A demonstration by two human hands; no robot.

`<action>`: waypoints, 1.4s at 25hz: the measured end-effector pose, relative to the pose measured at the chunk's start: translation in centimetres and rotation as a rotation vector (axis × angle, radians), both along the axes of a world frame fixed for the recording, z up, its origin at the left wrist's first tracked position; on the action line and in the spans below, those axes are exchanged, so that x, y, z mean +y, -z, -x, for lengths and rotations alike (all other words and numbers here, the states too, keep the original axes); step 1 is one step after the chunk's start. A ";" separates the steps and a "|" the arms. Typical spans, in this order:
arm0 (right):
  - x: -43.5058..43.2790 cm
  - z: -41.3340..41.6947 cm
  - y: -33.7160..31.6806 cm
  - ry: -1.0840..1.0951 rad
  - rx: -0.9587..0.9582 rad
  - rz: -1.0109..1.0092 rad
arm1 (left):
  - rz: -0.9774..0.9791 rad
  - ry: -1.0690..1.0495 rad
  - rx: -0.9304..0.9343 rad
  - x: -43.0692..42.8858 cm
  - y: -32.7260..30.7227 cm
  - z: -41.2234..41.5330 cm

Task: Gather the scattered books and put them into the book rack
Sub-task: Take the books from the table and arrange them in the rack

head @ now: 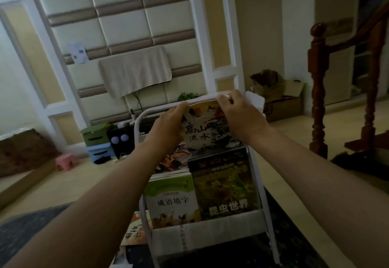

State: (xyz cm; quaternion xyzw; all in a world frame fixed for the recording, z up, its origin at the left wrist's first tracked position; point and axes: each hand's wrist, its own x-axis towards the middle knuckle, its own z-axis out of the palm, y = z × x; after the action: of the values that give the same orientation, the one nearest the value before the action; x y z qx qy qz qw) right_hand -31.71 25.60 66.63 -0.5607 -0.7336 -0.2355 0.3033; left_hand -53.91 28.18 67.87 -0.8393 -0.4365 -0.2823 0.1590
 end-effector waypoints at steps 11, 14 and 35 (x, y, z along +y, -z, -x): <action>3.2 -1.0 0.8 -0.017 -0.053 -0.108 | -0.031 -0.100 -0.025 2.9 1.4 -0.4; 3.3 -0.8 2.8 0.041 -0.142 -0.068 | 0.020 -0.139 0.008 3.9 3.5 -0.1; 3.8 2.4 4.9 0.152 -0.329 0.303 | 0.089 -0.227 0.261 5.0 8.4 1.2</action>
State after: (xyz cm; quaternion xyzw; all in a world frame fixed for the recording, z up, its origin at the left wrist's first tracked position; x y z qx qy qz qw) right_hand -34.08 29.38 61.70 -0.6073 -0.7560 -0.2330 0.0734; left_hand -55.15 33.22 59.44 -0.8205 -0.5161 -0.1315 0.2078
